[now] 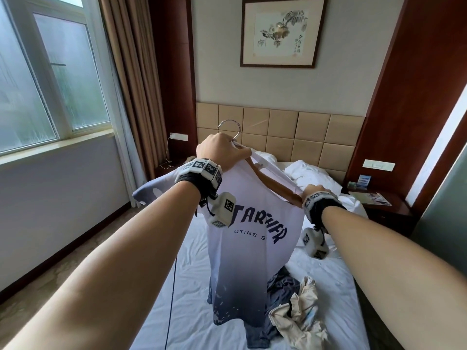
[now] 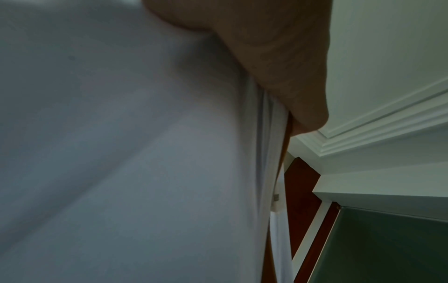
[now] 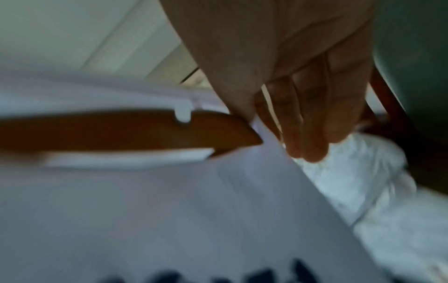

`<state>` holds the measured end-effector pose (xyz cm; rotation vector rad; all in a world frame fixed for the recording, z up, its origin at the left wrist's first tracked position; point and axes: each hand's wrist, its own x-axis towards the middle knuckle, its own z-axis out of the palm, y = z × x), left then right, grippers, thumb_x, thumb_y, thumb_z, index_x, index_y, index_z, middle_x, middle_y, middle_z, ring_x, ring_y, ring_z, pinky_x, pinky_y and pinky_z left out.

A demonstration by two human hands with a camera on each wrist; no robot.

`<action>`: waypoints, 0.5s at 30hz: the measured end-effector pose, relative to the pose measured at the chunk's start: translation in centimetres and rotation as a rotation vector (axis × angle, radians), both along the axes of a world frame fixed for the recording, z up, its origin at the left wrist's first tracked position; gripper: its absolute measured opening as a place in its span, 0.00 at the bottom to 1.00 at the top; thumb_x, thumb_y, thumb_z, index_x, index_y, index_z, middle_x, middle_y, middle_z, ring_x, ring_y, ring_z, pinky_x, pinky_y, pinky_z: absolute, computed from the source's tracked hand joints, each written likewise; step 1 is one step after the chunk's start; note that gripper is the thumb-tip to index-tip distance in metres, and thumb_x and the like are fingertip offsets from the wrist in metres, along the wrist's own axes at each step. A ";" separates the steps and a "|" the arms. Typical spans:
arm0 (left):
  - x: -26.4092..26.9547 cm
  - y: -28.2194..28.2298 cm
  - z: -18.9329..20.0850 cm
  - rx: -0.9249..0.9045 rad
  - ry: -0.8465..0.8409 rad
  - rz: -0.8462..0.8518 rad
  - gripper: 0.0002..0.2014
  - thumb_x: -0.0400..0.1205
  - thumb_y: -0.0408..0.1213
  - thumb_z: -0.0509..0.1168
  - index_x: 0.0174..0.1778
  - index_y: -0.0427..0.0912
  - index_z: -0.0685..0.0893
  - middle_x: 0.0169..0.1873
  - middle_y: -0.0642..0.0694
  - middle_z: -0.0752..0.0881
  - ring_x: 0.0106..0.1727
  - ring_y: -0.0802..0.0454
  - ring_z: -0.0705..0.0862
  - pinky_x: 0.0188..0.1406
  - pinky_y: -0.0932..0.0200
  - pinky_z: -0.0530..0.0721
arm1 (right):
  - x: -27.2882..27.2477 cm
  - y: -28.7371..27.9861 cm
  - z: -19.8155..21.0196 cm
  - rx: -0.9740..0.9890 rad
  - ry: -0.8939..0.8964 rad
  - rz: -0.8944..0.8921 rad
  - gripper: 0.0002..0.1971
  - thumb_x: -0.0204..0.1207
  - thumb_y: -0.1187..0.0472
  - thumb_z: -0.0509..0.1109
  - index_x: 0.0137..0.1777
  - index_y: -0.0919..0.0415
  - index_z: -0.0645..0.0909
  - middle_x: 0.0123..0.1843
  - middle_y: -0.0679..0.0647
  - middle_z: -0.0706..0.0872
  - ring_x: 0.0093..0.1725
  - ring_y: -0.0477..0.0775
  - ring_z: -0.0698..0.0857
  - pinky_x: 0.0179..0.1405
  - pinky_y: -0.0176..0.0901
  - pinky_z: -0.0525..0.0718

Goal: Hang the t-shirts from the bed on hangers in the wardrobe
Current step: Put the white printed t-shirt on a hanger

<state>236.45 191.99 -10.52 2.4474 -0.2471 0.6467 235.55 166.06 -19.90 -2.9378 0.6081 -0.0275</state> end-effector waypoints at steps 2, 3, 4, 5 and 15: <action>0.2 0.2 0.0 -0.004 0.002 0.008 0.16 0.65 0.61 0.66 0.25 0.52 0.82 0.24 0.54 0.83 0.30 0.53 0.83 0.27 0.64 0.73 | 0.5 -0.7 -0.4 0.275 0.021 0.033 0.20 0.83 0.60 0.67 0.71 0.71 0.78 0.70 0.69 0.80 0.70 0.69 0.80 0.69 0.58 0.79; 0.3 0.3 -0.1 -0.004 0.000 0.013 0.16 0.65 0.61 0.66 0.27 0.51 0.83 0.25 0.54 0.83 0.30 0.53 0.83 0.27 0.64 0.74 | 0.8 -1.1 -0.7 0.341 0.049 0.042 0.20 0.84 0.61 0.66 0.70 0.74 0.77 0.70 0.71 0.80 0.69 0.69 0.81 0.70 0.59 0.79; 0.3 0.3 -0.2 -0.002 -0.005 0.018 0.16 0.65 0.61 0.66 0.28 0.51 0.85 0.25 0.54 0.84 0.30 0.53 0.83 0.27 0.64 0.75 | 0.8 -1.2 -0.8 0.351 0.086 0.042 0.20 0.85 0.62 0.65 0.70 0.75 0.77 0.68 0.70 0.81 0.68 0.67 0.81 0.70 0.58 0.79; 0.3 0.3 -0.2 0.003 -0.009 0.021 0.17 0.65 0.61 0.66 0.29 0.50 0.85 0.25 0.53 0.84 0.31 0.53 0.83 0.27 0.64 0.74 | 0.4 -1.0 -0.7 0.359 0.105 0.054 0.19 0.85 0.63 0.64 0.71 0.76 0.76 0.65 0.67 0.81 0.64 0.63 0.81 0.68 0.52 0.79; 0.7 0.3 -1.0 0.029 -0.023 0.035 0.19 0.65 0.63 0.65 0.31 0.49 0.85 0.25 0.53 0.82 0.32 0.51 0.83 0.29 0.62 0.74 | -0.8 0.7 -1.8 -0.229 0.062 0.086 0.18 0.85 0.59 0.58 0.71 0.58 0.80 0.70 0.58 0.82 0.69 0.62 0.81 0.61 0.49 0.79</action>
